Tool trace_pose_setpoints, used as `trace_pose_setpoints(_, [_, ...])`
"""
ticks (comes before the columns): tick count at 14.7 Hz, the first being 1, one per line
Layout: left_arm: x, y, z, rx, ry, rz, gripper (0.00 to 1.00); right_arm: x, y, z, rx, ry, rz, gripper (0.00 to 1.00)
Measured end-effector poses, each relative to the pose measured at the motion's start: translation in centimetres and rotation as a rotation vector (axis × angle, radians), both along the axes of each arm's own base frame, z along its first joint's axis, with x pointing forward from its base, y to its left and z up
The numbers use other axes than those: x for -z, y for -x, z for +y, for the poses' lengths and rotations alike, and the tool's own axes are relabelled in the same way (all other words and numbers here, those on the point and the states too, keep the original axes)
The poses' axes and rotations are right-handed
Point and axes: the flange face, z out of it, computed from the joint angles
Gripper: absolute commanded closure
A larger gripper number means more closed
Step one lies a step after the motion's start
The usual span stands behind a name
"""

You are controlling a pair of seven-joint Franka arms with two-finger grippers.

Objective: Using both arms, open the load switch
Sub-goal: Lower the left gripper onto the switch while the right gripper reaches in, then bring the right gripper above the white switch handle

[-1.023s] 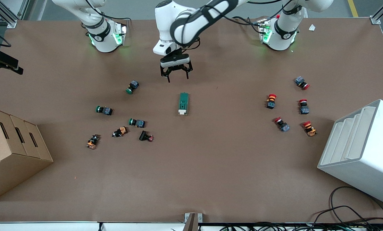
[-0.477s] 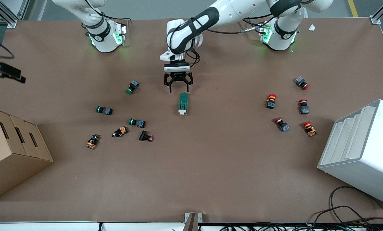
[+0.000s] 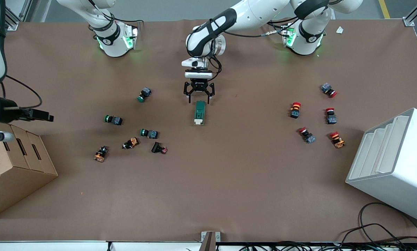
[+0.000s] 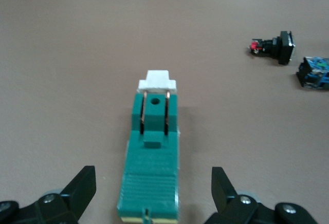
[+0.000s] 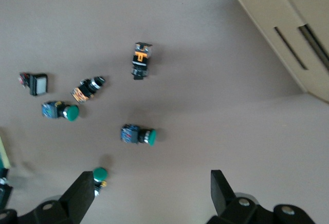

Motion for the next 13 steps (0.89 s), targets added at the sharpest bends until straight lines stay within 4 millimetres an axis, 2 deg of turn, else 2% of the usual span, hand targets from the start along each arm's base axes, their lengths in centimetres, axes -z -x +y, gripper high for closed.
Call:
trace_pose_setpoints(1, [0.4, 0.0, 0.2, 0.002, -0.006, -0.013, 0.01, 1.1, -0.4, 0.9, 0.032, 0.003, -0.002, 0.00])
trace_pose_setpoints(3, [1.5, 0.0, 0.6, 0.004, -0.011, -0.028, 0.01, 3.6, -1.1, 4.7, 0.111, 0.025, 0.006, 0.00])
trace_pose_setpoints(6, [3.1, 0.5, 1.0, 0.006, -0.022, -0.028, 0.00, 6.7, -1.6, 13.9, 0.286, 0.089, 0.045, 0.00])
trace_pose_setpoints(9, [3.3, 0.8, 0.9, 0.007, -0.025, -0.043, 0.00, 9.6, -0.8, 24.1, 0.497, 0.167, 0.077, 0.00])
trace_pose_setpoints(13, [3.3, 0.8, 0.9, 0.008, -0.026, -0.044, 0.00, 14.2, 0.8, 34.1, 0.669, 0.219, 0.059, 0.00])
